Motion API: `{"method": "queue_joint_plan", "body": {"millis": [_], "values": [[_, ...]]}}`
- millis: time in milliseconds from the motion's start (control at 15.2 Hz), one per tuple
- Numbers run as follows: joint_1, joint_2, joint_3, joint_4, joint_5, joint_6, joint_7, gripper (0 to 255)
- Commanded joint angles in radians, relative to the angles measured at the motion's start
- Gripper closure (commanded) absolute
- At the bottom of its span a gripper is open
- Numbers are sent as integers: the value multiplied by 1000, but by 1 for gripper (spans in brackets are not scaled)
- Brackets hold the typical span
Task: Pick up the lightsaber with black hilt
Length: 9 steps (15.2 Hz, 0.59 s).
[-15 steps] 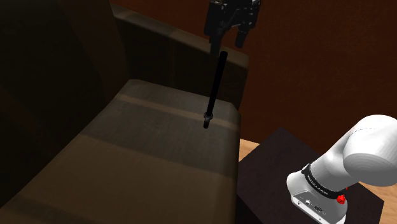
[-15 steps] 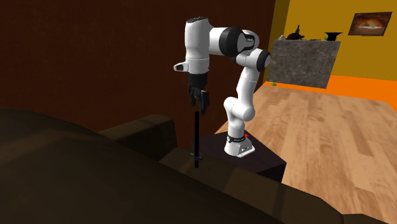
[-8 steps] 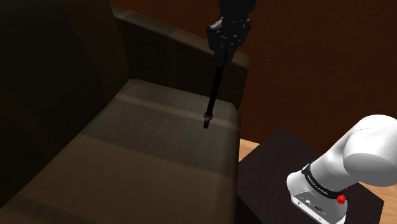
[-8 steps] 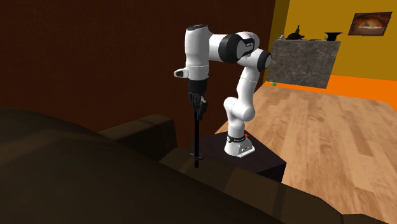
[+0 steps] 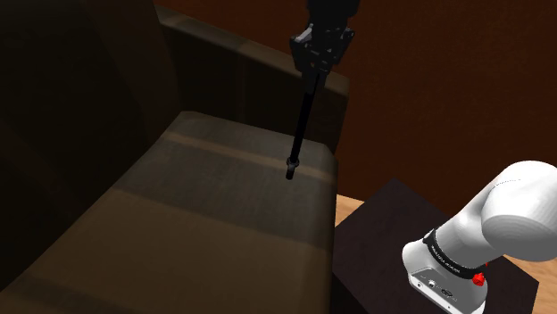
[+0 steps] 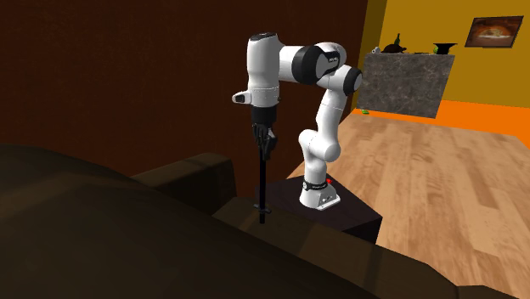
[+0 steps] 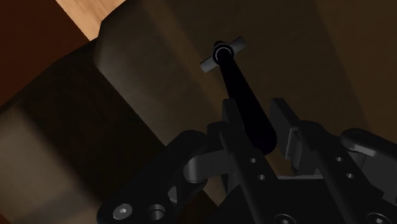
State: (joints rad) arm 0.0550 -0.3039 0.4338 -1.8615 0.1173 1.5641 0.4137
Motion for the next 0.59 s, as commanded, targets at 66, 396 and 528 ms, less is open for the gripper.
{"method": "queue_joint_plan", "body": {"millis": [66, 396, 528], "values": [[-2, 8, -1, 34, -3, -27, 2, 255], [-5, 31, 0, 124, -12, -96, 9, 255], [-6, 42, 2, 162, -16, -124, 13, 255]]}}
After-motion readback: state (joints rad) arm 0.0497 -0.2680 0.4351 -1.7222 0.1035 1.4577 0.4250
